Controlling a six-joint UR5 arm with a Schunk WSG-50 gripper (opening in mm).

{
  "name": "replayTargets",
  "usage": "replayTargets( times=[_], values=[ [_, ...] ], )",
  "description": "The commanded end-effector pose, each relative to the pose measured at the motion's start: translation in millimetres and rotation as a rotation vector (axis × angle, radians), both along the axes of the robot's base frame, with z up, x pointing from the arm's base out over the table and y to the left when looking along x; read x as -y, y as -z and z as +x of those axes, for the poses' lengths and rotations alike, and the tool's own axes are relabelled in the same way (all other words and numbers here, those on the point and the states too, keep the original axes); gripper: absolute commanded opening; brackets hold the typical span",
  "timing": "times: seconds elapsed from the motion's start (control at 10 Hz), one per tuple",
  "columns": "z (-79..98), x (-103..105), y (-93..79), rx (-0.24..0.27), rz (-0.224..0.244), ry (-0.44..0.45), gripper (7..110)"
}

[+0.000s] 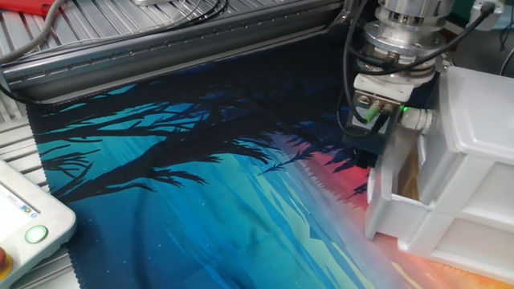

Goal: Grasp the handle and close the drawer

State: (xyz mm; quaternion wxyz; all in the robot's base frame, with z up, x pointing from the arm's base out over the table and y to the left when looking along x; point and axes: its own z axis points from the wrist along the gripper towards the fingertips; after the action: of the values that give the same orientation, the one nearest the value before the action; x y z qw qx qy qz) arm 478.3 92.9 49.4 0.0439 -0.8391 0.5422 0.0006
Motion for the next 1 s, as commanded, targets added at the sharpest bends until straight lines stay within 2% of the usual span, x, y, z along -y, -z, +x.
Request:
replayTargets(
  times=[0.0,0.4,0.6,0.7,0.9],
  values=[
    [-2.1,-4.6,-1.9,-0.002,0.015,0.019,7],
    [-5.7,-4.7,-1.1,-0.014,0.009,0.029,7],
    [-6.4,-3.8,-2.5,-0.020,0.011,-0.004,7],
    [-7.8,0.3,-4.7,-0.033,-0.008,-0.014,7],
    [-7.2,-5.5,-9.9,-0.042,-0.035,0.000,7]
  ],
)
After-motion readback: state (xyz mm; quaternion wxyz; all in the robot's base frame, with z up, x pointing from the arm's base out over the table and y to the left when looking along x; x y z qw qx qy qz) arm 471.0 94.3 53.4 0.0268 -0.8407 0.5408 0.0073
